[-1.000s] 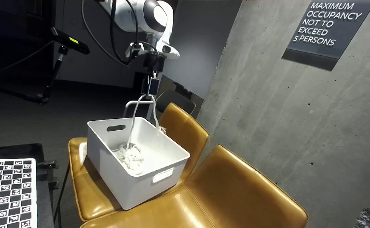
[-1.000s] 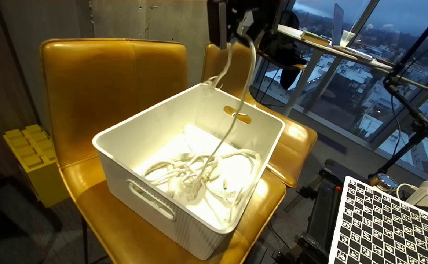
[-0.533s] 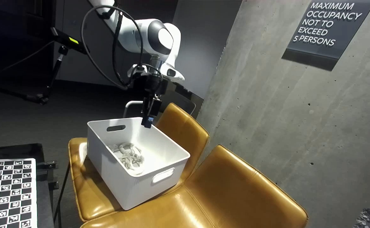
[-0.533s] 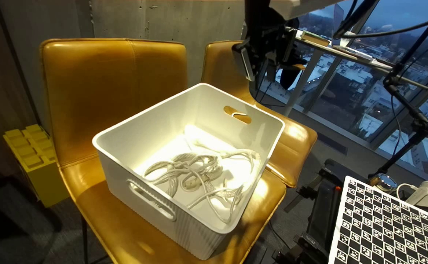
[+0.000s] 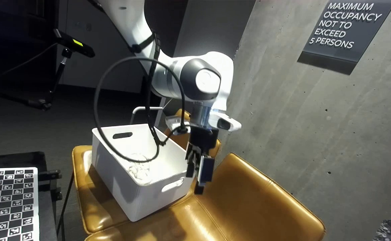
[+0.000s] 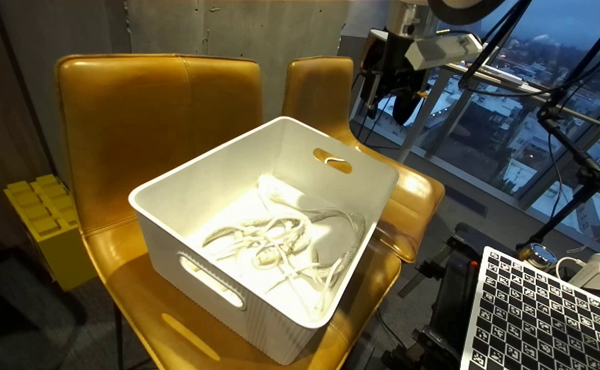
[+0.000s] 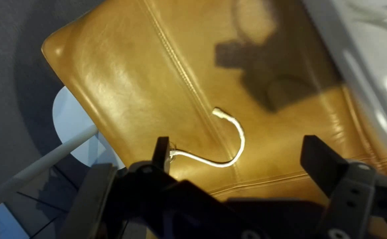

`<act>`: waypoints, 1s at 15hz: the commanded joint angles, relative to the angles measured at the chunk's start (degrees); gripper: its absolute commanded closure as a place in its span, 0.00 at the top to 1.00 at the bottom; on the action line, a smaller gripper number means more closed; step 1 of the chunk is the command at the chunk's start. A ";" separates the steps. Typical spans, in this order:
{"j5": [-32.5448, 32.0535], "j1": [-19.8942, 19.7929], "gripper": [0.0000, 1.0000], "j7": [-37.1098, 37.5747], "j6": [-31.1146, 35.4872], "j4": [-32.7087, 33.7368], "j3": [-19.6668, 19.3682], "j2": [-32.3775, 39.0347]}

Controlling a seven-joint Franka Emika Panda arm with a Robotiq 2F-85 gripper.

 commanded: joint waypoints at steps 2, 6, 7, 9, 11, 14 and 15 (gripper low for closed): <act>3.50 -4.46 1.00 -0.43 10.65 2.44 -3.11 8.53; 8.92 -6.98 1.00 0.06 13.61 9.78 -4.84 18.30; 10.22 -7.24 1.00 0.26 13.21 11.86 -5.15 20.12; 12.78 -7.79 1.00 0.89 11.67 17.19 -5.60 24.56; 14.61 -8.03 1.00 1.42 10.65 21.09 -5.79 27.82; 16.07 -8.30 1.00 2.83 9.58 27.51 -6.36 33.03; 16.23 -8.46 1.00 3.34 9.08 29.63 -6.68 34.53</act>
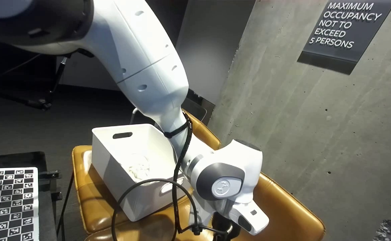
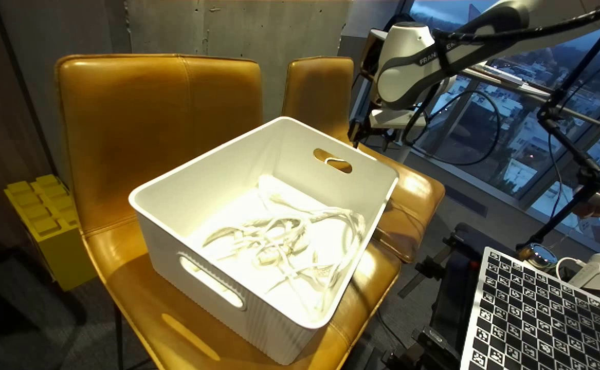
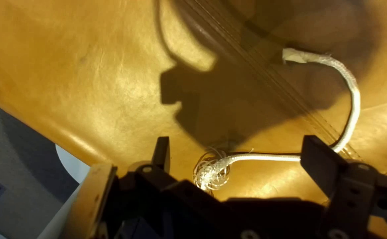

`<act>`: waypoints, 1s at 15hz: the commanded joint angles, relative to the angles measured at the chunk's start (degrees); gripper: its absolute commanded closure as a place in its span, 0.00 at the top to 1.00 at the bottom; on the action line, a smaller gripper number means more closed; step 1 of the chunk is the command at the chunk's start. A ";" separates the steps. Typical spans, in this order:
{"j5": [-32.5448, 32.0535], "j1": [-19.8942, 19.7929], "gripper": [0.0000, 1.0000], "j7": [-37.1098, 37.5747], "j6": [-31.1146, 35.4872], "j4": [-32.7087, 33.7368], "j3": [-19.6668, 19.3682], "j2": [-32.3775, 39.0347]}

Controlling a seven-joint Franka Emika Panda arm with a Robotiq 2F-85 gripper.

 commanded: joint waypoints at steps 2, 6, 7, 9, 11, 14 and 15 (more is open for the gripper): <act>2.46 -1.19 1.00 2.06 -4.53 13.21 -1.67 8.42; 1.85 -2.73 1.00 3.54 -7.89 20.89 -3.27 13.28; 1.71 -3.23 1.00 3.80 -8.50 22.61 -3.48 14.52; 1.46 -4.25 1.00 4.36 -9.63 25.95 -3.82 17.02; 1.45 -5.33 1.00 4.94 -10.83 29.69 -3.90 19.43; 1.23 -6.96 1.00 5.99 -13.72 36.23 -3.58 23.04; 1.40 -7.42 1.00 6.28 -15.14 38.38 -3.36 24.05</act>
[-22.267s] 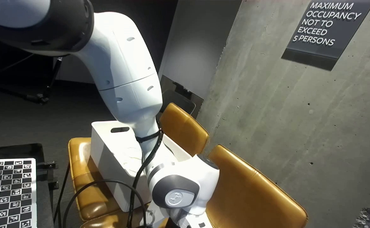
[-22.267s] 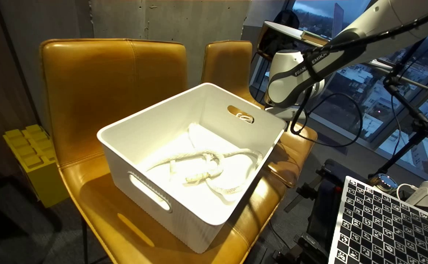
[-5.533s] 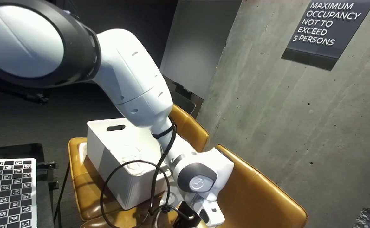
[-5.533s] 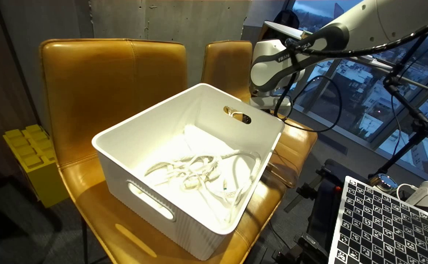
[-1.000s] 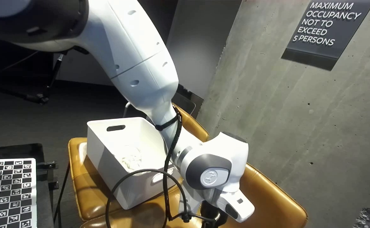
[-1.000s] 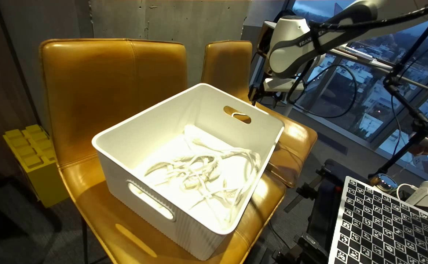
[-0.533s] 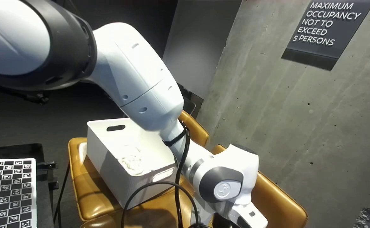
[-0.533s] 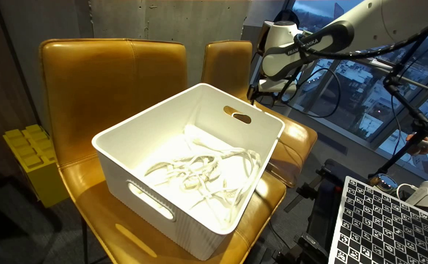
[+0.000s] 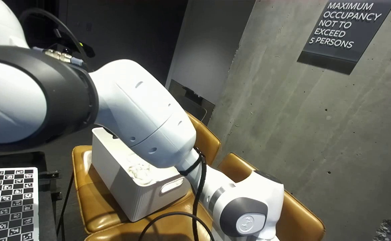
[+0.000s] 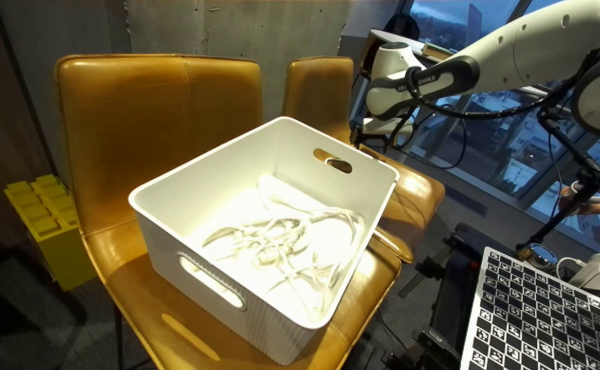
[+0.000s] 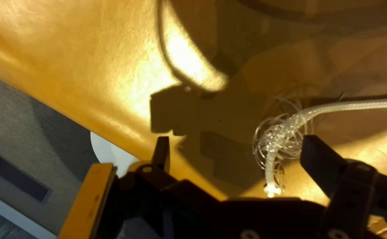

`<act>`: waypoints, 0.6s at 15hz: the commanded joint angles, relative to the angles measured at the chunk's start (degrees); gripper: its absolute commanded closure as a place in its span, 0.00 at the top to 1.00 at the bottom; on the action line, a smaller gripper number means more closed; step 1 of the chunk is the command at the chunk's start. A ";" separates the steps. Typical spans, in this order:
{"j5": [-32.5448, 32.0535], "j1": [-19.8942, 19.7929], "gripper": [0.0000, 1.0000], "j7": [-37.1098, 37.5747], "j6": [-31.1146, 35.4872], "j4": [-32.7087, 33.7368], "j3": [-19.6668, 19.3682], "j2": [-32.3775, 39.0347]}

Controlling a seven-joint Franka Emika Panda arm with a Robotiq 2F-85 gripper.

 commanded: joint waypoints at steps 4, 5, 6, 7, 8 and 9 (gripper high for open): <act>0.35 -2.08 0.88 3.06 -8.91 13.99 0.57 7.10; 0.13 -2.06 0.74 3.45 -9.56 14.93 0.60 7.97; -0.01 -2.12 0.65 3.75 -10.21 15.80 0.65 8.81; -0.06 -2.24 0.58 3.95 -10.79 16.59 0.74 9.51; 0.04 -2.42 0.49 3.89 -11.47 17.26 0.99 10.00; 0.07 -2.57 0.42 3.75 -12.07 18.02 1.19 10.51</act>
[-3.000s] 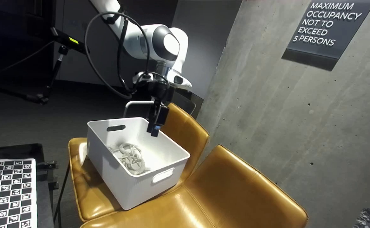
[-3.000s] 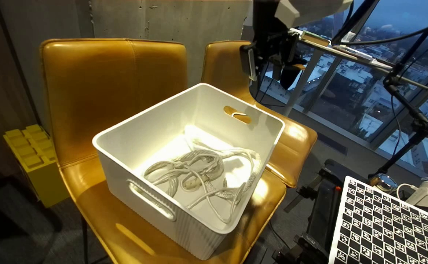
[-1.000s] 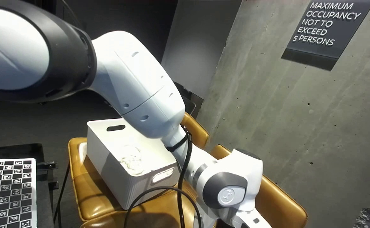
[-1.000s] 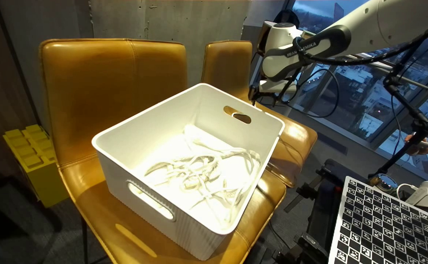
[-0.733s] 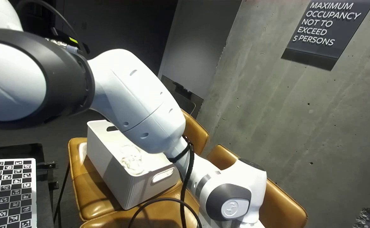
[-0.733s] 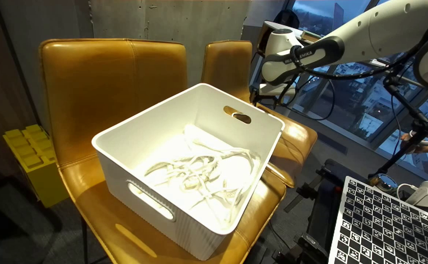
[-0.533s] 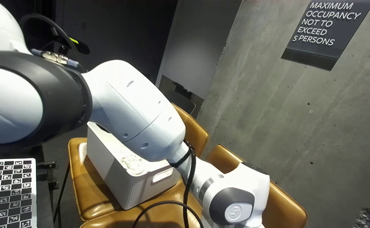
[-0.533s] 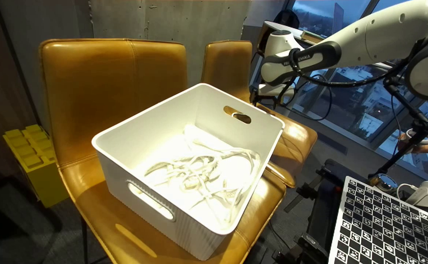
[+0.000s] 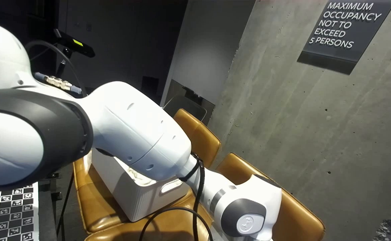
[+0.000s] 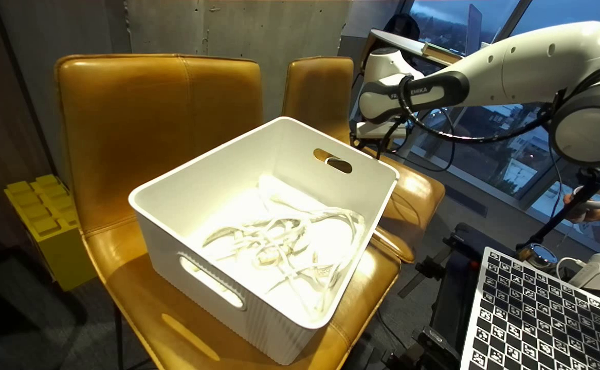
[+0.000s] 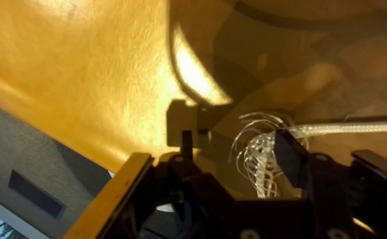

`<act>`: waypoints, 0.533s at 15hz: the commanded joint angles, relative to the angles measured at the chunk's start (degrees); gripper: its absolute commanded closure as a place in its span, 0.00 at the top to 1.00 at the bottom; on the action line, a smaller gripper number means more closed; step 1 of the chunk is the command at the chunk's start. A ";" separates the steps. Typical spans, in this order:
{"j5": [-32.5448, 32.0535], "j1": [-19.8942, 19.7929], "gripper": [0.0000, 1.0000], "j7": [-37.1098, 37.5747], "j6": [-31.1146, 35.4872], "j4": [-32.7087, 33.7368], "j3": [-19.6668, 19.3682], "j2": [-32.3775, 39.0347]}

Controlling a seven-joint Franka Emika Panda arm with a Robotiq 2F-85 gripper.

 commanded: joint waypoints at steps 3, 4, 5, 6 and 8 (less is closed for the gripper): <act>0.71 -1.05 0.20 0.19 -3.35 5.64 0.77 3.21; 0.69 -1.06 0.12 0.14 -3.39 5.59 0.80 3.21; 0.66 -1.04 0.05 0.09 -3.47 5.52 0.78 3.19; 0.64 -0.93 0.00 0.01 -3.53 5.22 0.81 3.01; 0.60 -0.20 0.00 0.04 -3.67 4.07 0.94 2.02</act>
